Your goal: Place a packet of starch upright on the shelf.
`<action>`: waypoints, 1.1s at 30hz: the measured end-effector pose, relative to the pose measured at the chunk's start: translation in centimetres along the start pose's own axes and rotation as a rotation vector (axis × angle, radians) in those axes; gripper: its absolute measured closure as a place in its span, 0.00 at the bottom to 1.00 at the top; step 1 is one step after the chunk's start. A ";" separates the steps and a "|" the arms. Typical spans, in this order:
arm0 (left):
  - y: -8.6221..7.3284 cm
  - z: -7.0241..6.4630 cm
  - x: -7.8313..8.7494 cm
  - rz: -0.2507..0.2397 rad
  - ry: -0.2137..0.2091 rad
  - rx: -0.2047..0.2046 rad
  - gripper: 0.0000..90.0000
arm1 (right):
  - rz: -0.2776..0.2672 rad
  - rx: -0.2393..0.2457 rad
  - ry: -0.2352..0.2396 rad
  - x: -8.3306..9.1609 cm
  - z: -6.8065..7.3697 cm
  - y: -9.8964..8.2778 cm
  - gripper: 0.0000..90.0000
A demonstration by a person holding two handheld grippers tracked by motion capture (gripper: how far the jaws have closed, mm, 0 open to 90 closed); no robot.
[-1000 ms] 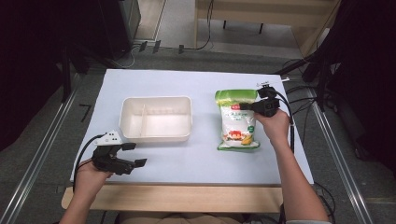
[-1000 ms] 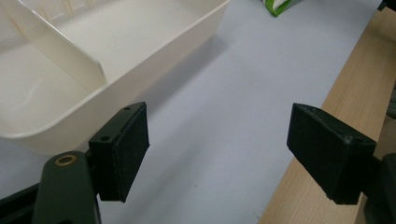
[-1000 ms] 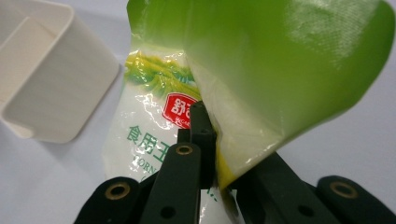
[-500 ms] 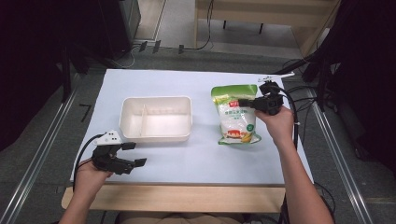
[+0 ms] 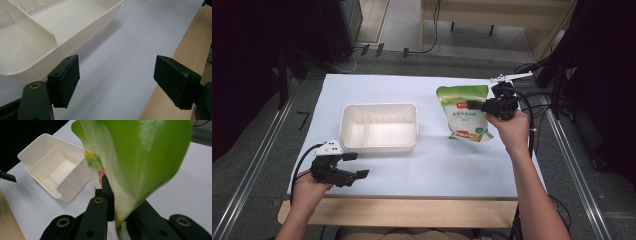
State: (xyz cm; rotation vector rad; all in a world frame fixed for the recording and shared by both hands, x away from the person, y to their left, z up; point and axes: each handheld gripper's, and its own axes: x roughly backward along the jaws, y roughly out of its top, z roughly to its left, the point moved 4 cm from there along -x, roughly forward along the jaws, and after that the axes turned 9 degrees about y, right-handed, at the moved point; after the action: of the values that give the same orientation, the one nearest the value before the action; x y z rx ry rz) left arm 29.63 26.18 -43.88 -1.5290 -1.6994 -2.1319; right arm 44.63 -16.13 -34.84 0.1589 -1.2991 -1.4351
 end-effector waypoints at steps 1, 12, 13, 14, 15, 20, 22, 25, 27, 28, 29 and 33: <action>0.0 0.0 0.0 0.001 0.000 0.000 0.24 | -0.001 0.002 0.004 0.1 0.2 0.2 1.00; 0.0 0.1 -0.3 0.002 -0.007 0.001 0.24 | -0.014 0.035 0.028 -0.8 2.2 1.9 1.00; 0.1 0.1 -0.3 0.004 -0.006 0.002 0.24 | -0.011 0.034 0.032 -1.0 2.4 2.0 1.00; 0.1 0.2 -0.3 0.004 -0.010 0.002 0.24 | -0.008 0.036 0.033 -1.1 2.6 2.1 1.00; 0.1 0.2 -0.3 0.003 -0.011 0.004 0.24 | -0.006 0.042 0.034 -1.2 2.7 2.2 1.00; 0.2 0.1 -0.5 0.004 -0.014 0.000 0.24 | -0.003 0.044 0.050 -1.6 3.3 3.1 1.00; 0.3 0.1 -0.5 0.000 -0.017 -0.002 0.24 | -0.002 0.043 0.070 -1.7 3.7 3.7 1.00; 0.4 0.0 -0.6 -0.009 -0.021 -0.005 0.24 | 0.004 0.068 0.061 -1.7 4.7 4.8 1.00; 0.5 -0.1 -0.7 -0.007 -0.023 -0.008 0.24 | 0.006 0.085 0.056 -1.7 5.2 5.6 1.00; 0.5 -0.1 -0.7 -0.006 -0.024 -0.009 0.24 | 0.007 0.083 0.056 -1.7 5.4 5.8 1.00; 0.5 0.0 -0.7 -0.001 -0.025 -0.009 0.24 | 0.006 0.085 0.057 -1.7 5.7 6.2 1.00; 0.5 0.0 -0.7 -0.002 -0.027 -0.006 0.24 | 0.008 0.096 0.058 -1.7 6.6 7.5 1.00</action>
State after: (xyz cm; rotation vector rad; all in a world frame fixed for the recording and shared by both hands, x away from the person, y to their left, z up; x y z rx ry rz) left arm 30.21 25.61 -43.99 -1.5659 -1.7041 -2.1291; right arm 45.15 -9.08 -27.65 0.2574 -1.3199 -1.3530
